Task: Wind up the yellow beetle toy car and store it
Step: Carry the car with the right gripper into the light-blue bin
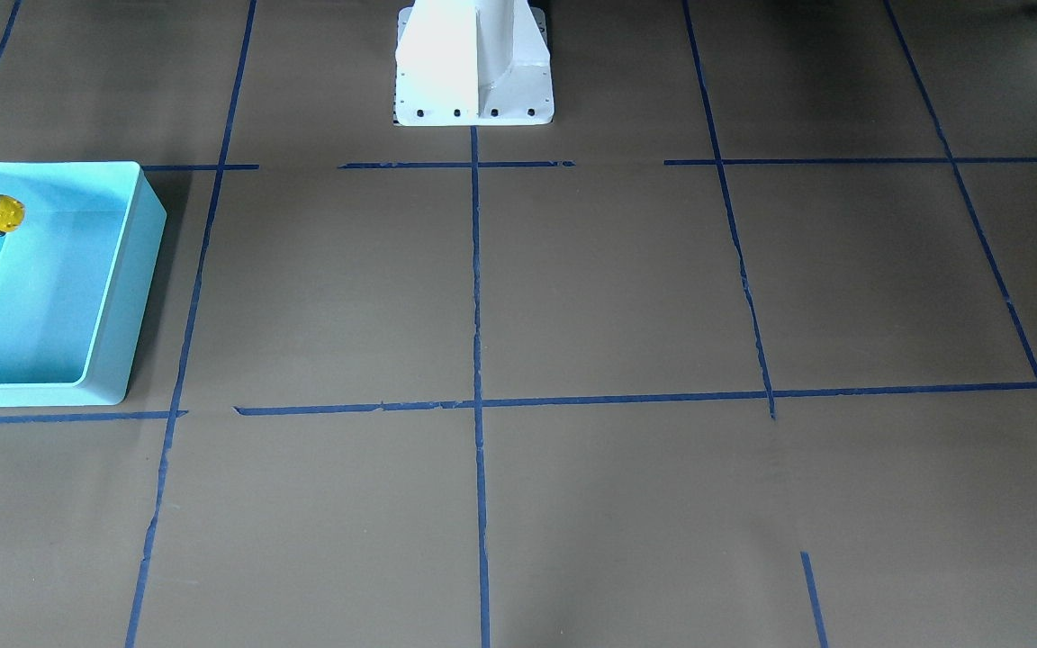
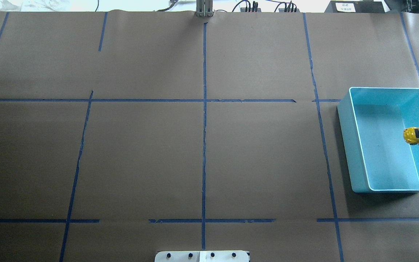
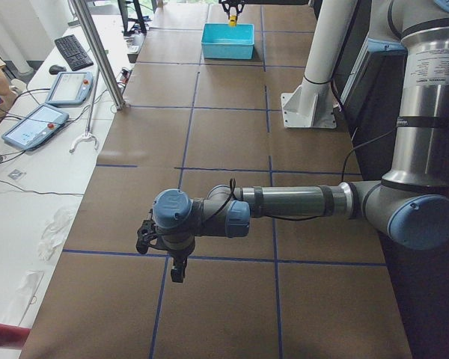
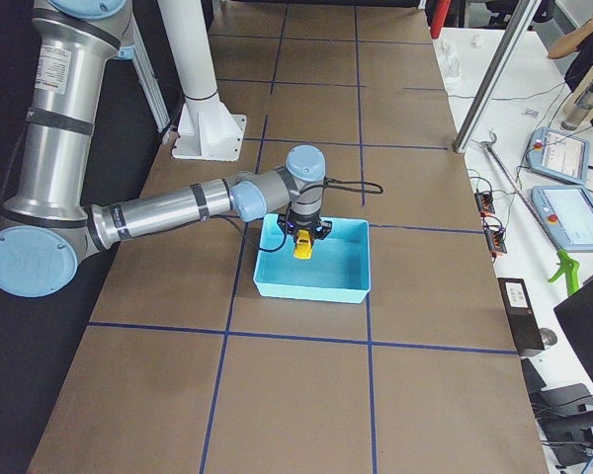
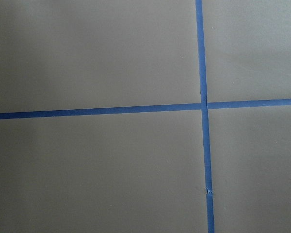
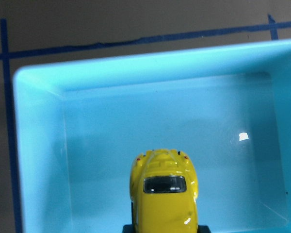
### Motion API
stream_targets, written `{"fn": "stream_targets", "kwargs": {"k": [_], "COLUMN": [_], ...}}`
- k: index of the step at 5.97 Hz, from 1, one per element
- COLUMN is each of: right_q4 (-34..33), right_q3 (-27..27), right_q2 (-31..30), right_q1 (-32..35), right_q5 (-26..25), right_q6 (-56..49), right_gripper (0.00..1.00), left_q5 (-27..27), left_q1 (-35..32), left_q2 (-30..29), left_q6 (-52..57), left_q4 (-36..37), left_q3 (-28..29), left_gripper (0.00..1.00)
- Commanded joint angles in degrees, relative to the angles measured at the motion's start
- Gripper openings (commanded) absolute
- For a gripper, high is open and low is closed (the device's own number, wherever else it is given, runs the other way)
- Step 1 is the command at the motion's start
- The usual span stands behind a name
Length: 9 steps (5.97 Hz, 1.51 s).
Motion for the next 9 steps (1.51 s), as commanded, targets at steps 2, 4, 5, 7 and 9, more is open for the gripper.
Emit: {"fn": "stream_targets", "kwargs": {"k": [2,4,5,7,9], "right_q4": [10.1,16.7,16.8,16.9,16.9], "right_q3": [-8.8,-13.1,-13.5,-15.8,-16.6], "right_q2": [3.1,4.1,4.7,6.8,7.8], "right_q1": [-5.2,-10.2,-10.8,-12.1,-12.4], "right_q5": [-1.8,-4.5,-4.5,-4.4,-4.5], "right_q6": [5.1,10.3,10.8,11.0,11.1], "right_gripper": [0.0,0.0,0.0,0.0,0.03], "left_q5": [0.1,0.1,0.1,0.1,0.1], "left_q1": [0.0,0.0,0.0,0.0,0.0], "left_q2": [0.0,-0.2,-0.3,-0.2,-0.2], "left_q6": [0.1,0.1,0.1,0.1,0.2], "left_q4": [-0.1,-0.2,-0.2,-0.2,-0.2], "left_q3": [0.0,0.0,-0.1,0.0,-0.1], "left_gripper": [1.0,1.0,1.0,1.0,1.0]}}
